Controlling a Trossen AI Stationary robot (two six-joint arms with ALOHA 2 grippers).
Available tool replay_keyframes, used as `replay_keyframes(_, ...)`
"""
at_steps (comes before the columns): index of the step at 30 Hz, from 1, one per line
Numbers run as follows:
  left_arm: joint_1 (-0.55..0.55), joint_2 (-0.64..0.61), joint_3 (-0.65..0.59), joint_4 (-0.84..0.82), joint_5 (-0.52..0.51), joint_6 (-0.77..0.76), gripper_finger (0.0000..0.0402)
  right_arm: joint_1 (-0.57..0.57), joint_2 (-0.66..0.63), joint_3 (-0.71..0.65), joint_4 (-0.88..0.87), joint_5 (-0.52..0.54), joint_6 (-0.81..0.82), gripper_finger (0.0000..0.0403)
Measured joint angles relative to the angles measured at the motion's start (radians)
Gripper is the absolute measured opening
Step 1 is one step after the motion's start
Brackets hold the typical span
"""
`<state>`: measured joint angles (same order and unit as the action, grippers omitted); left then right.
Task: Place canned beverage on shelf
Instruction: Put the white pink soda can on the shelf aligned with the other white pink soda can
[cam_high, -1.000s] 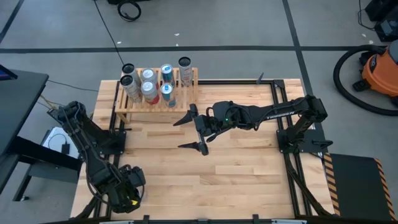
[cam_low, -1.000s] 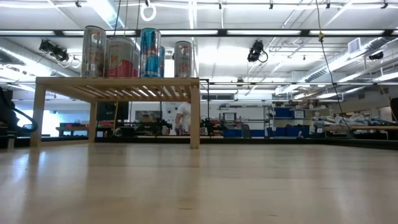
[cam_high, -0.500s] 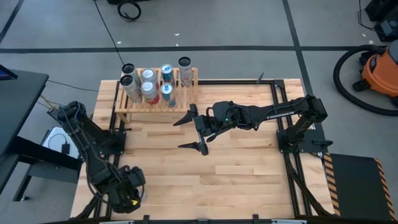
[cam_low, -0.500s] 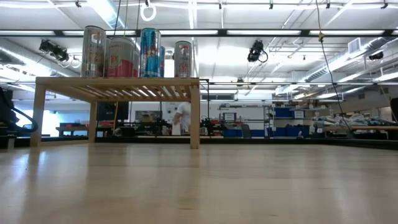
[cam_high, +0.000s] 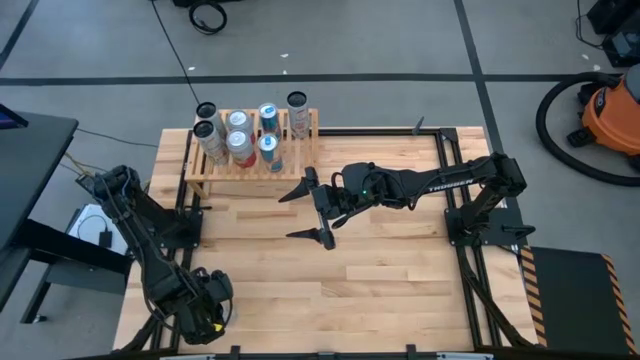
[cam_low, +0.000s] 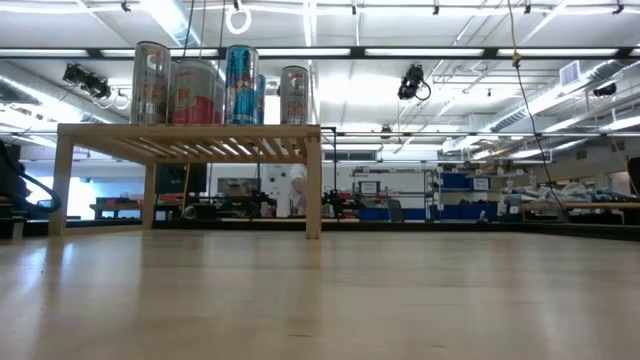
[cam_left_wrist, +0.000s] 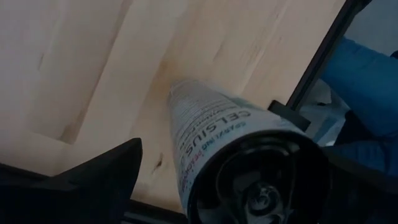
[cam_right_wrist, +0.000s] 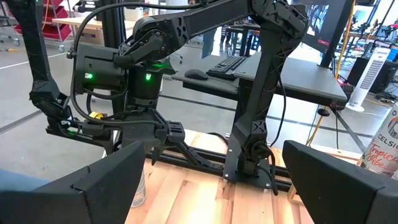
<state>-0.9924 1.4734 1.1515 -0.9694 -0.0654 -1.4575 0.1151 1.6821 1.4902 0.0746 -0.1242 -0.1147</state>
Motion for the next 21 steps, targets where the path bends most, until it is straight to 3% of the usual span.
replay_keyframes(9,0.008,0.0,0.0,-0.04,0.0,0.003,0.0386,0.0,0.0,0.0,0.0,0.0,0.0,0.039)
replay_keyframes(18,0.017,0.0,0.0,-0.052,0.0,0.004,0.0269,0.0,0.0,0.0,0.0,0.0,0.0,0.039)
replay_keyframes(21,0.016,-0.001,0.0,-0.052,0.001,0.006,0.026,0.0,0.0,0.0,0.0,0.0,0.0,0.039)
